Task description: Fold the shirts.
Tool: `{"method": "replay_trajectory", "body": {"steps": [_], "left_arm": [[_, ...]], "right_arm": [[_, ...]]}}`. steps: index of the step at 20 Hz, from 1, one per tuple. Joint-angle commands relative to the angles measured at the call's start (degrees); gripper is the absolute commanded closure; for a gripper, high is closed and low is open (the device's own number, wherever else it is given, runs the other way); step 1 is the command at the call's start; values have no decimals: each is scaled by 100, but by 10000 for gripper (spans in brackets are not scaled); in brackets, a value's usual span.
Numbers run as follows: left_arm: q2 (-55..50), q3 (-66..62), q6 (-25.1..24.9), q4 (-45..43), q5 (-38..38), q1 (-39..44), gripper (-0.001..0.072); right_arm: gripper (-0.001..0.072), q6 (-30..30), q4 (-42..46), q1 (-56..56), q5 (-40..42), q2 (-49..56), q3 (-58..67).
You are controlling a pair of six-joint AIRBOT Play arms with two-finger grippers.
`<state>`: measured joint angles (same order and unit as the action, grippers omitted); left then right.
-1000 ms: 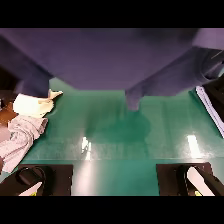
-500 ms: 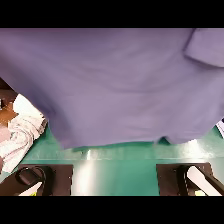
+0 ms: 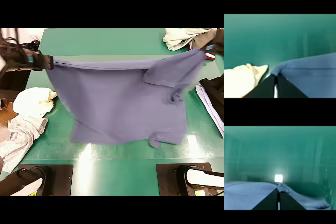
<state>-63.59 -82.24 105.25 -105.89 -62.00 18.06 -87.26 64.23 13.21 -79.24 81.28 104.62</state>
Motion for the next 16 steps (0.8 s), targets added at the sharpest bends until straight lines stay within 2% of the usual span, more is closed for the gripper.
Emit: {"method": "replay_trajectory", "body": {"steps": [1, 2, 6, 9, 12, 16], "left_arm": [[-796, 133, -398, 621, 1344, -748, 681], [-968, 133, -529, 693, 1685, -837, 681], [-1375, 133, -538, 717, 3012, -935, 681], [-1569, 127, -450, 723, 3493, -935, 681], [-1832, 129, -459, 739, 3045, -935, 681], [-2122, 129, -481, 739, 1851, -935, 681]], "right_arm": [[700, 61, 334, -417, 1333, 684, -343], [700, 61, 330, -417, 1641, 804, -343], [700, 170, 330, -415, 2647, 1075, -343], [700, 227, 334, -415, 3058, 1134, -343], [700, 350, 343, -404, 2715, 1309, -343], [701, 439, 549, -407, 1768, 1624, -345]]}}
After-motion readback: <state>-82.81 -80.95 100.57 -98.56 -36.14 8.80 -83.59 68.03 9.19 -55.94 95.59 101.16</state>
